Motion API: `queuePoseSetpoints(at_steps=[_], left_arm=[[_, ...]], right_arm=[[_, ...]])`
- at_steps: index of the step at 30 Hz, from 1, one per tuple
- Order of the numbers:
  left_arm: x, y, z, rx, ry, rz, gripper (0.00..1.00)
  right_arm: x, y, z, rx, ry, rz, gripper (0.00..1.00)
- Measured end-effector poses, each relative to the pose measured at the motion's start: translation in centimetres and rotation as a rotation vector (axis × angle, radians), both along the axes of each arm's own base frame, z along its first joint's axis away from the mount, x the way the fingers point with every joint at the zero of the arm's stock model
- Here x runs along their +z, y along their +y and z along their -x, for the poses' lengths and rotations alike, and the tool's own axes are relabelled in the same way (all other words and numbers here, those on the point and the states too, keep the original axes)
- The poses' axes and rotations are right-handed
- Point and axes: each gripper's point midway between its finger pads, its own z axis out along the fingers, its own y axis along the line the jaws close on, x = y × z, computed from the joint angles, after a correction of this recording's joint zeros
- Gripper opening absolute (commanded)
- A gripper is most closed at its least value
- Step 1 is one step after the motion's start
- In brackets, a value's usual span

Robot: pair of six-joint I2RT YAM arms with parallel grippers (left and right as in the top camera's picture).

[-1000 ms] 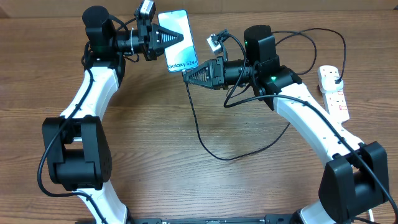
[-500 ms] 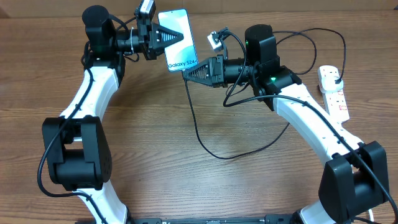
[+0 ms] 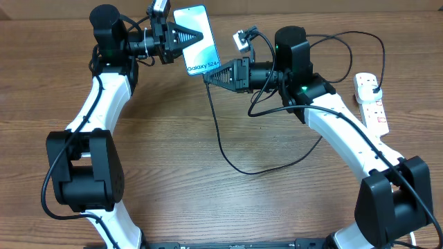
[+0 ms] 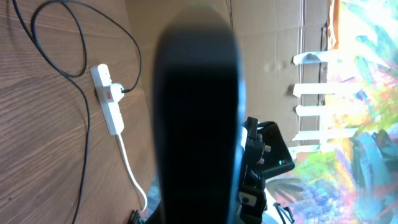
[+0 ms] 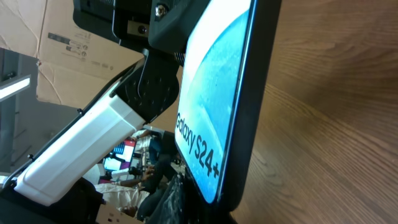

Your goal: Plug charger to phone and switch on socket

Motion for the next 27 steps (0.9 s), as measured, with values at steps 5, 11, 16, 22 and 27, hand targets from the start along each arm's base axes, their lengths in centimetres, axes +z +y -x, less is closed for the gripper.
queuePoseSetpoints(at_steps=[5,11,16,22,27], left_arm=[[-0.1,-0.1,0.4,-0.02,0.006,0.0,0.04],[-0.1,-2.0,2.5,-0.141,-0.017,-0.002,0.04],[-0.1,-2.2,2.9,-0.162,-0.04,-0.003,0.04],[-0.1,-2.1,2.9,-0.162,-0.057,-0.003,0.04],[-0.1,-2.1,2.8,-0.162,-0.063,-0.003,0.04]], right_arm=[[0.6,-0.6,-0.6,-0.014,-0.03,-0.016,0.97],[1.1,-3.9,-2.1,-0.033,-0.042,-0.038,1.0],[1.5,-4.4,-0.1,0.091,-0.048,-0.072,1.0],[1.9,-4.0,2.1,0.209,-0.035,-0.105,1.0],[2.0,-3.9,2.9,0.253,-0.023,-0.118,0.83]])
